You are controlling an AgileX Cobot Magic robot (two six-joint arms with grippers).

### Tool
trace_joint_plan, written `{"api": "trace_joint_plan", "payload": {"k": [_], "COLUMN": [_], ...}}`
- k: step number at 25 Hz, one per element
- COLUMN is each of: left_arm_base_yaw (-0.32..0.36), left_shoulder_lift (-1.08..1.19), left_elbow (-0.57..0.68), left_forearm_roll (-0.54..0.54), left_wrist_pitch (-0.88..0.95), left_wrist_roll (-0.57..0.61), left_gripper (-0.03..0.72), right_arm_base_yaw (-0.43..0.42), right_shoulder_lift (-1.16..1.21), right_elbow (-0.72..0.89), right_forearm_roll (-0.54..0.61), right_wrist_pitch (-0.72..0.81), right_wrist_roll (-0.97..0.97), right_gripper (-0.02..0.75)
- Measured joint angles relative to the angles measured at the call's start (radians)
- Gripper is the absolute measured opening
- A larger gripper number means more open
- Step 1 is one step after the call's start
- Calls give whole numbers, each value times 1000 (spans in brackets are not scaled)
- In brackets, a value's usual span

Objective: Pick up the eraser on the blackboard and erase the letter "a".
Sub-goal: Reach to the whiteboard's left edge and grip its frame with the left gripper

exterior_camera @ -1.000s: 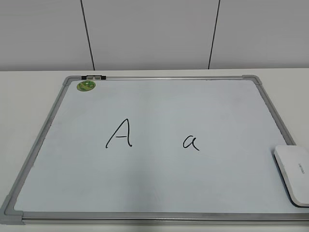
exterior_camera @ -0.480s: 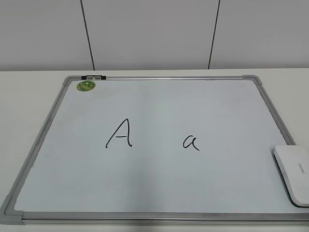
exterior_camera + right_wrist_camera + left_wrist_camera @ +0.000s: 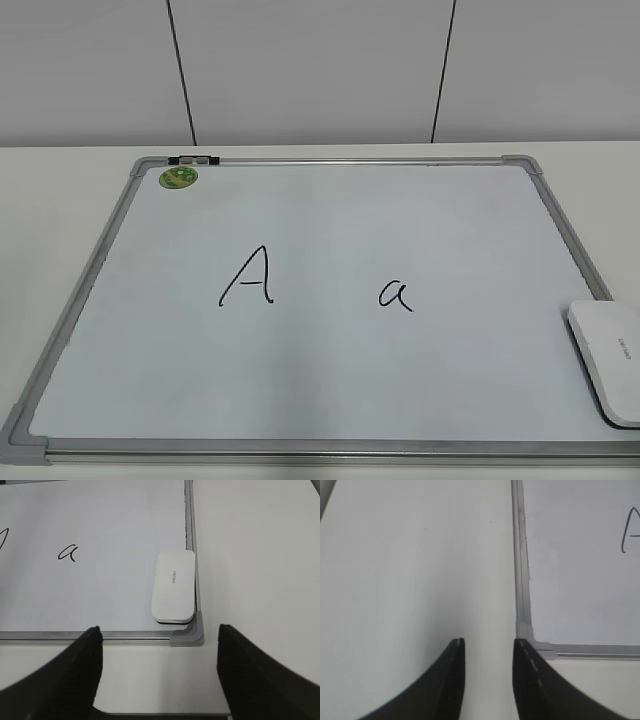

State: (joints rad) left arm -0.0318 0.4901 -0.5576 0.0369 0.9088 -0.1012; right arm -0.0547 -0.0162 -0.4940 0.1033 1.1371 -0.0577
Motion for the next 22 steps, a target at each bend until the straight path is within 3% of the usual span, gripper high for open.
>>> {"api": "trace_joint_plan", "payload": {"k": [8,22], "left_arm_base_yaw": [0,0], "left_shoulder_lift": [404,940], "left_elbow": [-123,-514], "left_forearm_roll": [-25,-64], "left_wrist_pitch": [-50,6], "left_wrist_roll": [0,0], "left_gripper": [242,243], "right_arm_base_yaw": [0,0], "right_shoulder_lift": [0,0], "right_elbow": [0,0], "right_forearm_roll": [0,0], "right_wrist_pitch": [0,0], "right_wrist_roll": [0,0], "right_gripper": [531,531]}}
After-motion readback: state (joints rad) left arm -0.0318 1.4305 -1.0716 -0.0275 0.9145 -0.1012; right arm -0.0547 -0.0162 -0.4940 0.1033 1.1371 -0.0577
